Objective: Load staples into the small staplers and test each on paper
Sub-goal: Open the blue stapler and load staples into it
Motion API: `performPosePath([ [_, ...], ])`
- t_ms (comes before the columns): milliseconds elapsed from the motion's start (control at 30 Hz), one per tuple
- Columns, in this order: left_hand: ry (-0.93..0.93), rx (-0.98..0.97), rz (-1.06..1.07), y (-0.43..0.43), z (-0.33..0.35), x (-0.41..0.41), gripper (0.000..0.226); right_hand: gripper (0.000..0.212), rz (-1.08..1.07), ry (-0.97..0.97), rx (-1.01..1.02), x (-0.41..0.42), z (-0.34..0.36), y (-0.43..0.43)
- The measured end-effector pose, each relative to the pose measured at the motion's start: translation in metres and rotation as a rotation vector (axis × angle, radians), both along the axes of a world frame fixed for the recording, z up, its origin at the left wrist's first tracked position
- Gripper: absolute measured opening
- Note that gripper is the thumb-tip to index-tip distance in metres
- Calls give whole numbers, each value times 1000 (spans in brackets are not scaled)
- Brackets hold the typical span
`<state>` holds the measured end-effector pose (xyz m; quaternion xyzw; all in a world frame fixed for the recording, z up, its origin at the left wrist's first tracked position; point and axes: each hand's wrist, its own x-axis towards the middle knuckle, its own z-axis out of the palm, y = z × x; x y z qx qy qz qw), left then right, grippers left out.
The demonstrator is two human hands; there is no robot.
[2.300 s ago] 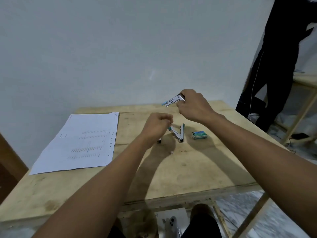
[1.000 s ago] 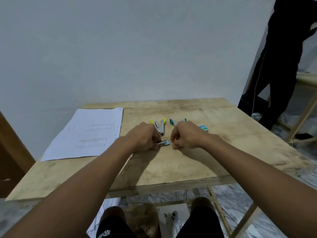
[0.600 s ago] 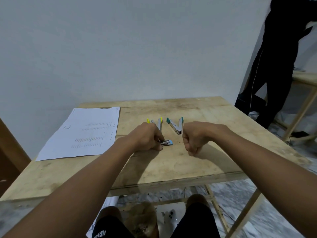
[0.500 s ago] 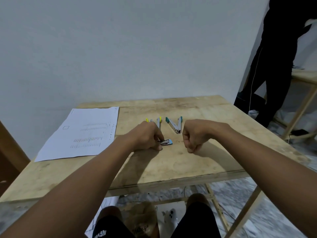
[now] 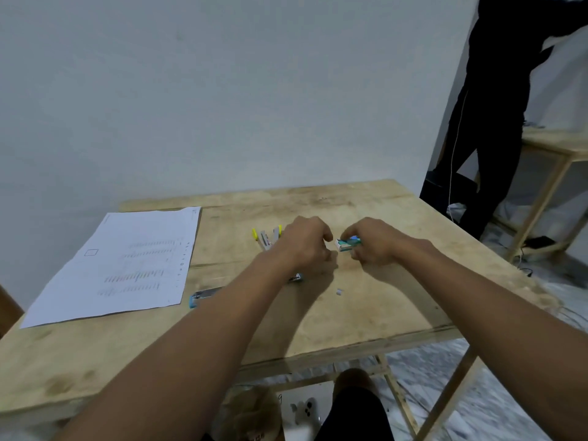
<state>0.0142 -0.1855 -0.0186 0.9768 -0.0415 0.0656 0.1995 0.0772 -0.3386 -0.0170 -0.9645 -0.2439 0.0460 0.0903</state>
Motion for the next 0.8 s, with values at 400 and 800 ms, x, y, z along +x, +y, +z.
performPosePath([
  [400, 15, -82, -34, -49, -23, 21, 32, 8, -211, 240, 440, 6, -3, -41],
  [800, 14, -159, -69, -30, -22, 16, 35, 6, -371, 390, 576, 11, -9, -42],
])
